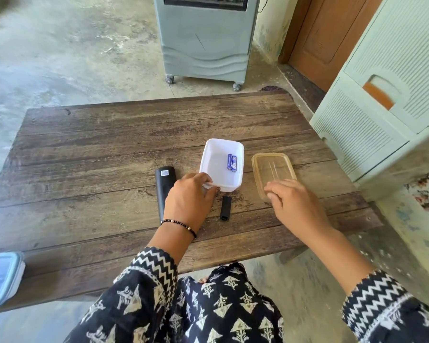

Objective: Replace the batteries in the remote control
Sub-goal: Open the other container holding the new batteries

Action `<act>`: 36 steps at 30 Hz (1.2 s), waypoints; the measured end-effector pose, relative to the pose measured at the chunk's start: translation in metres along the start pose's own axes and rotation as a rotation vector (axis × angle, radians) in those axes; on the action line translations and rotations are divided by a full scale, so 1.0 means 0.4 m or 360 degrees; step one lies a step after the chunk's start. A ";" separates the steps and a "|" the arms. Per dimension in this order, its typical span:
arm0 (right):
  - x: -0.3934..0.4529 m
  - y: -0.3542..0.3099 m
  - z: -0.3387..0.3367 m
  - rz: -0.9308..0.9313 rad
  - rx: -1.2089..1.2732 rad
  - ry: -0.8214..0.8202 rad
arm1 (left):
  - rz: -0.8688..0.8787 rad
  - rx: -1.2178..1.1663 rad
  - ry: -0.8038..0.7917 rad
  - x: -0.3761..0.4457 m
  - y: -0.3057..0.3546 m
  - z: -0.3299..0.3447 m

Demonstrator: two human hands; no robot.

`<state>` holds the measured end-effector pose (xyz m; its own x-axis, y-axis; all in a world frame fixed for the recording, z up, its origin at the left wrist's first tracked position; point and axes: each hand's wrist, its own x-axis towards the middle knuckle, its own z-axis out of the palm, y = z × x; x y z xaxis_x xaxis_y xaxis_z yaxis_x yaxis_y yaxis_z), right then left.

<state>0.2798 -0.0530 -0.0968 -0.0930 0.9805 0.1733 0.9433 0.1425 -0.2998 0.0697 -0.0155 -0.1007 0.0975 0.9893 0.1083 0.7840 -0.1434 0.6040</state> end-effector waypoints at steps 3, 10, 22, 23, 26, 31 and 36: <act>0.069 -0.071 -0.030 -0.0100 -0.0032 0.0217 | -0.0012 0.0035 0.0021 -0.007 -0.003 0.003; 0.271 -0.171 0.011 -0.0167 -0.0594 -0.0291 | -0.0017 0.0195 -0.0006 -0.001 0.004 0.000; 0.305 -0.174 0.043 -0.0218 -0.0771 -0.0574 | -0.0012 0.0281 -0.0057 0.006 0.010 0.000; 0.304 -0.173 0.042 -0.0205 -0.0720 -0.0571 | -0.0015 0.0269 -0.0060 0.006 0.012 -0.002; 0.296 -0.167 0.028 -0.0135 -0.0417 -0.0570 | -0.0040 0.0229 -0.0086 -0.003 0.020 -0.009; 0.273 -0.167 -0.018 0.0078 0.0521 -0.0386 | -0.0078 0.0184 0.0014 -0.037 0.005 -0.065; 0.187 -0.199 -0.035 0.0165 0.1422 -0.0193 | -0.0644 0.0537 -0.0162 -0.084 -0.042 -0.100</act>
<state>0.2021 0.0070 -0.0469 -0.1020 0.9946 0.0202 0.3548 0.0553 -0.9333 0.0287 -0.0472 -0.0831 -0.2078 0.9637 -0.1677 0.9231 0.2499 0.2922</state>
